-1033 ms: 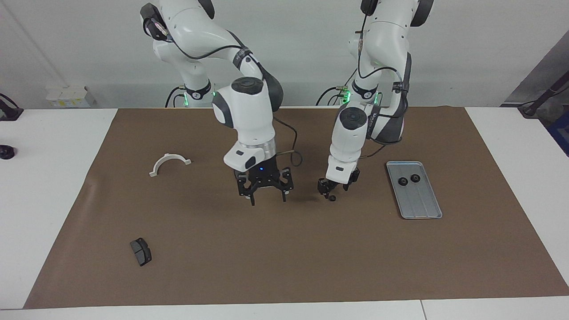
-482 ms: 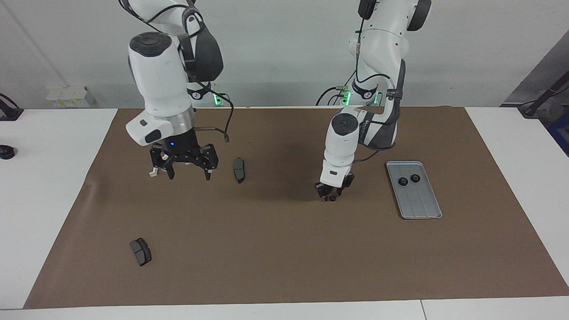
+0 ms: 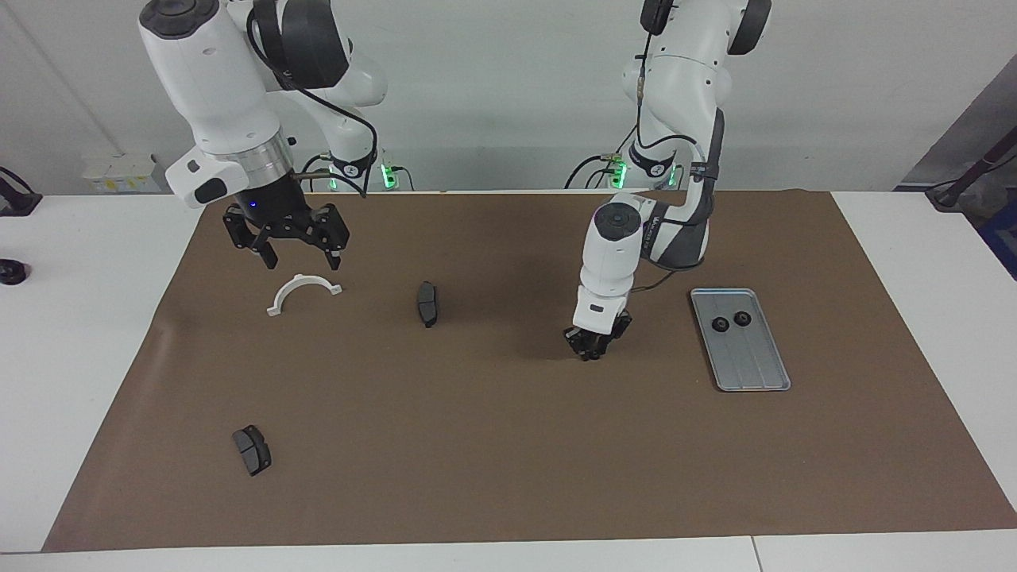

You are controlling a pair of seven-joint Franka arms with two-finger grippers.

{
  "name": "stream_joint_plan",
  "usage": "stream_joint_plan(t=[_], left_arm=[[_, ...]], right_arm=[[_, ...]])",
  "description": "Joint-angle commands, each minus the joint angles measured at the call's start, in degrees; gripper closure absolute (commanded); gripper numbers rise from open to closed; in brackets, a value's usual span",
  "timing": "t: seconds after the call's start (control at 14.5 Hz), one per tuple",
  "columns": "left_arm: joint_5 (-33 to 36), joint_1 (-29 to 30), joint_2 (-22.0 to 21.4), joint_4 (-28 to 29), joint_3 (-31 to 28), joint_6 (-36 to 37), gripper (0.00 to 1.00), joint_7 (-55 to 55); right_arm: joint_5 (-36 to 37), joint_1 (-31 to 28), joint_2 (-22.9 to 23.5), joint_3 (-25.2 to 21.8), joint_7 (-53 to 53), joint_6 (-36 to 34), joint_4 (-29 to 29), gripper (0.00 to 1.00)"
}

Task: Pick bearing gear from pile to tray
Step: 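Lower the third gear onto the tray and open the left gripper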

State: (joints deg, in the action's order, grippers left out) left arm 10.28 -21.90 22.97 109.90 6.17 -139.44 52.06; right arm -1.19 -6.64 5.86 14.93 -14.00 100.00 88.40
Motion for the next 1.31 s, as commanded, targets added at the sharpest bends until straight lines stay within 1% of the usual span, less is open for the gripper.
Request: stream_joint_plan(t=[0.0,0.07,0.21,0.28,0.34,0.48,0.62,0.76,0.9,1.03,1.24], left_arm=[[1.4,-0.08,-0.03,0.67,-0.19,-1.28,1.0,1.29],[1.4,0.01,-0.03,-0.47,-0.19,0.9,1.0,1.11],[1.4,1.14,-0.38,-4.68,-0.19,6.96,1.0,0.5],[1.4,3.24,-1.86,-4.87,-0.19,8.46,1.0,-0.2],[1.14,5.61,-5.09,-4.26,0.07,9.52,1.0,-2.21],[-1.74,11.06,-8.54,-3.91,0.34,13.56,1.0,-10.1],[-5.09,16.86,-9.96,-3.65,0.16,15.33,1.0,-21.77],[-7.2,22.66,-10.14,-2.34,0.16,14.73,1.0,-31.8],[-8.87,26.54,-10.92,0.99,0.16,11.05,1.0,-39.99],[-8.88,27.87,-11.02,4.87,-0.1,5.69,1.0,-42.21],[-8.88,29.53,-9.79,7.78,-0.19,1.54,1.0,-47.13]], right_arm=[[-2.15,-1.54,-2.96,0.89,1.08,0.46,4.58,0.0],[-2.24,-1.54,-3.31,0.89,0.99,0.55,5.28,0.0],[-2.24,-1.54,-3.75,0.89,0.82,0.9,6.08,0.0],[-2.24,-1.62,-3.84,0.89,0.82,0.99,6.43,0.0],[-2.24,-1.71,-3.84,0.89,0.82,0.9,6.34,0.0],[-2.24,-2.59,-3.75,0.81,1.17,1.07,6.08,0.0],[-2.24,-3.47,-3.84,0.72,1.34,0.38,5.82,0.0],[-2.15,-3.56,-3.93,0.54,1.96,0.28,5.81,0.0],[-2.06,-3.82,-4.19,0.54,2.05,-0.68,5.9,0.0],[-2.06,-4.78,-4.19,0.54,2.48,-2.35,5.38,0.0],[-1.71,-2.95,-4.28,-3.04,6.35,-2.79,4.94,0.0]])
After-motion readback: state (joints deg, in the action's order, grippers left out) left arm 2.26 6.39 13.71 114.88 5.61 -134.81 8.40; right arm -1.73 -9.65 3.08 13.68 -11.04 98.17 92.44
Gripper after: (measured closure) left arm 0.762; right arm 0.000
